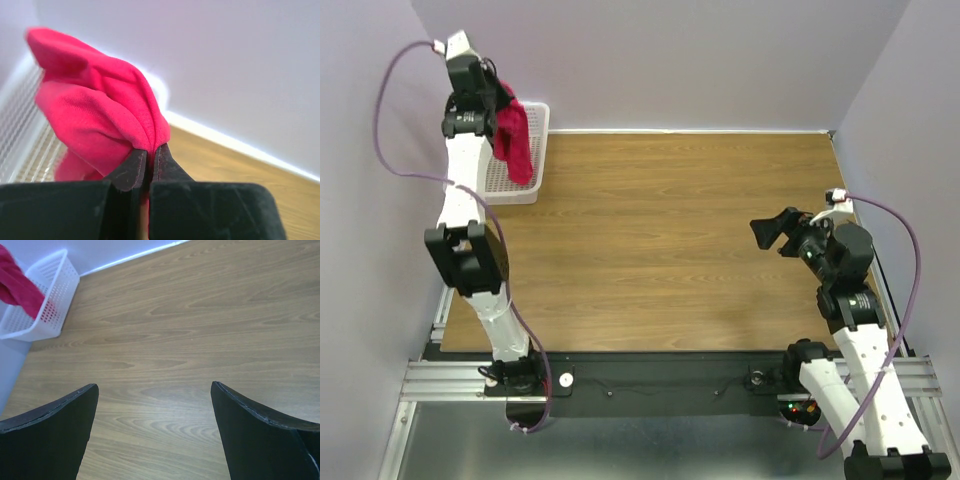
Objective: Fold and stack the t-shirts
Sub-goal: Move the tshirt to the center of the board, then flatten the tshirt out
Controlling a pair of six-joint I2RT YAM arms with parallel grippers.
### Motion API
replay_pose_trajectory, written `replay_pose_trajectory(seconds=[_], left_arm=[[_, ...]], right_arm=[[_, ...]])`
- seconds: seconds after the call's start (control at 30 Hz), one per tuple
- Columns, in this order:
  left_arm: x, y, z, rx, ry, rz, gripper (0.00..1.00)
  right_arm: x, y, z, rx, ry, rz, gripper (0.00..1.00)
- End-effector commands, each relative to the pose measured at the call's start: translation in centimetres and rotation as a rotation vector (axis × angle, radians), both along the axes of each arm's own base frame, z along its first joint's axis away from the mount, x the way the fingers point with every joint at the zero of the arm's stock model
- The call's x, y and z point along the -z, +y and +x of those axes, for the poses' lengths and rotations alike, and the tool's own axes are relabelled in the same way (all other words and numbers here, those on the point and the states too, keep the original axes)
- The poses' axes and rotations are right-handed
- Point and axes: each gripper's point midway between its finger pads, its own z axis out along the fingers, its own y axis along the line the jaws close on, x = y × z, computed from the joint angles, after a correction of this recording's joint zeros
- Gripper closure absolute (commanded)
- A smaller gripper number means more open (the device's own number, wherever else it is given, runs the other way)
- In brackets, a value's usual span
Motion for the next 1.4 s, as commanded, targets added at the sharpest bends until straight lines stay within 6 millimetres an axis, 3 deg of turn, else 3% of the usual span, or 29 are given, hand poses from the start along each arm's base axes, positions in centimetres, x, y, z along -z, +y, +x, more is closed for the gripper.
replay_pose_trajectory(seconds=[0.0,0.03,0.13,0.17,0.23,0.3,0.33,0.37,0.4,0.43,0.47,0.6,0.63,0.77,0.93,1.0,1.03,1.07,1.13,1.17,1.23,1.37], left_arm=[[-15.3,-7.4,-6.0,0.176,-0.302,0.047,1.00],[-15.8,-10.7,-6.9,0.243,-0.305,0.044,1.00],[-17.1,-15.5,-10.4,0.359,-0.306,0.055,1.00],[-17.2,-19.1,-11.9,0.449,-0.308,0.044,1.00],[-17.8,-22.1,-14.9,0.544,-0.318,0.022,1.00],[-18.0,-25.0,-17.5,0.620,-0.326,0.003,0.90],[-17.7,-25.3,-18.8,0.632,-0.322,-0.004,0.79],[-17.4,-25.5,-19.5,0.646,-0.319,-0.007,0.58],[-17.9,-25.2,-20.7,0.645,-0.333,-0.008,0.51],[-15.5,-24.9,-20.5,0.634,-0.286,-0.001,0.45],[-14.5,-23.9,-20.2,0.575,-0.270,0.016,0.35],[-7.6,-21.4,-20.5,0.470,-0.129,0.084,0.26],[-4.2,-21.4,-20.5,0.473,-0.055,0.093,0.25],[3.5,-23.2,-22.4,0.575,0.097,0.023,0.21],[11.2,-24.8,-24.3,0.644,0.255,-0.049,0.19],[12.6,-25.6,-24.5,0.665,0.285,-0.061,0.20],[13.2,-25.9,-24.4,0.670,0.287,-0.067,0.21],[13.4,-26.4,-24.3,0.687,0.289,-0.075,0.22],[14.6,-28.0,-24.1,0.725,0.318,-0.072,0.24],[14.0,-28.6,-23.7,0.741,0.307,-0.066,0.27],[14.5,-29.1,-23.2,0.751,0.326,-0.076,0.28],[14.5,-28.1,-22.8,0.704,0.306,-0.048,0.28]], right_arm=[[-3.3,0.1,-0.4,-0.002,-0.085,0.007,0.00],[-3.6,0.0,-0.4,0.003,-0.093,0.007,0.00],[-4.9,-0.1,-0.6,0.007,-0.124,0.009,0.00],[-5.3,-0.1,-0.7,0.006,-0.133,0.008,0.00],[-6.2,-0.1,-1.0,0.007,-0.156,0.006,0.00],[-6.4,-0.3,-1.0,0.014,-0.160,0.001,0.00],[-6.8,-0.4,-1.0,0.019,-0.165,-0.008,0.00],[-6.6,-0.4,-1.0,0.018,-0.152,-0.015,0.00],[-6.6,-0.5,-1.0,0.019,-0.146,-0.023,0.00],[-6.5,-0.6,-0.9,0.018,-0.139,-0.035,0.00],[-6.1,-0.5,-0.7,0.014,-0.113,-0.041,0.00],[-5.0,-0.2,0.2,-0.020,-0.055,-0.075,0.00],[-4.7,0.3,0.3,-0.051,-0.042,-0.073,0.00],[-2.6,1.9,1.1,-0.147,0.055,-0.060,0.00],[2.4,2.5,4.1,-0.172,0.303,-0.053,0.00],[4.7,2.6,5.6,-0.131,0.376,-0.124,0.00],[4.3,3.1,6.3,-0.126,0.368,-0.163,0.00],[4.7,5.3,6.3,-0.174,0.372,-0.210,0.00],[5.7,7.1,7.3,-0.194,0.404,-0.264,0.02],[6.6,9.2,8.2,-0.221,0.433,-0.293,0.10],[7.3,11.0,9.2,-0.225,0.451,-0.309,0.23],[10.2,14.4,12.7,-0.198,0.487,-0.405,0.46]])
